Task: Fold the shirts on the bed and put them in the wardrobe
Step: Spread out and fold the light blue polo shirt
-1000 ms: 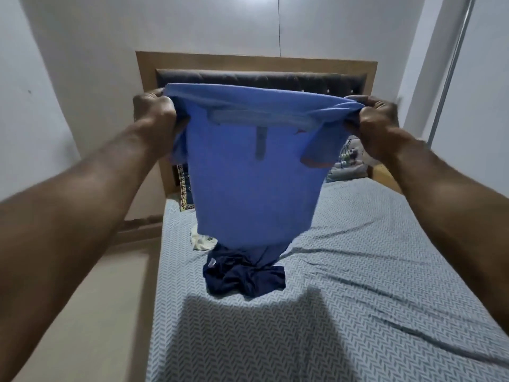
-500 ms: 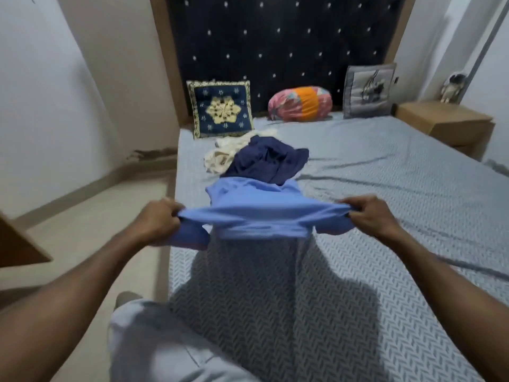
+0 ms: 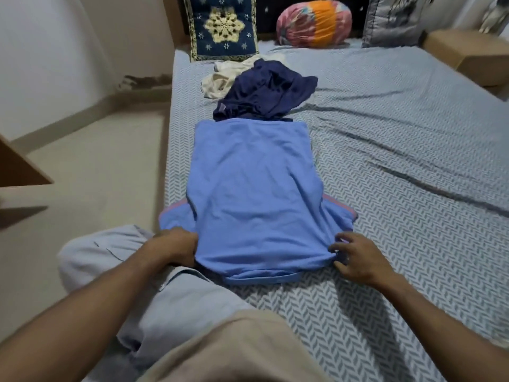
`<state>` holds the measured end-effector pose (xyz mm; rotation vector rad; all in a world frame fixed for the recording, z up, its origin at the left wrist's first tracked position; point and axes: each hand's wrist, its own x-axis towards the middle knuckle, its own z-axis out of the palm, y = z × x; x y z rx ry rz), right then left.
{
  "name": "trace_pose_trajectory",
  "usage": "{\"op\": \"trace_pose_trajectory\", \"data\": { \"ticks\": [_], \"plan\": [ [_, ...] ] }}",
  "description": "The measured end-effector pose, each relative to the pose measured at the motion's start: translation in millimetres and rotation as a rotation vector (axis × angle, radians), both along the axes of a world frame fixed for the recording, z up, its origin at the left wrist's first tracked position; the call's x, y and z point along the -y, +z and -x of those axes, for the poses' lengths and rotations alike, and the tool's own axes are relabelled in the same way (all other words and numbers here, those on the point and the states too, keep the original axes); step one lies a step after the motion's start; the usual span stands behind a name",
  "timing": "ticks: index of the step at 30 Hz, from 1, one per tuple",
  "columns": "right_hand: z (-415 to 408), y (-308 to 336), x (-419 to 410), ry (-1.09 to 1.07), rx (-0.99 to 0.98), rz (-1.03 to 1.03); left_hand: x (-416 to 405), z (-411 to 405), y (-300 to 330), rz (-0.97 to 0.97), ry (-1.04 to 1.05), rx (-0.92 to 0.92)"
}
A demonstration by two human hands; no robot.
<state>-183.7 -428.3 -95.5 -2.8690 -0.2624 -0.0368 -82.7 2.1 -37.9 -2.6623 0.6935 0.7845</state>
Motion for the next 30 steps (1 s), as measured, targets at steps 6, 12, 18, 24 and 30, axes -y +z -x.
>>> {"op": "trace_pose_trajectory", "data": {
  "ticks": [6,12,18,24,30],
  "plan": [
    [9.6,-19.3,-42.5,0.227,0.213,0.123,41.5,14.7,-9.9,0.152,-0.241,0.062],
    [6.5,-15.2,-45.4,0.259,0.118,-0.044,59.4,22.9,-25.7,0.274,-0.020,-0.183],
    [-14.2,-5.0,-14.4,-0.015,-0.013,-0.510,84.3,11.1,-23.2,0.146,-0.005,-0.199],
    [-82.4,1.5,31.9,-0.968,-0.181,-0.457,170.2,3.9,-24.1,0.537,-0.066,-0.133],
    [-95.4,-16.0,50.7,-1.037,-0.264,-0.632,258.0,39.7,-47.7,0.550,-0.147,-0.246]
  ]
}}
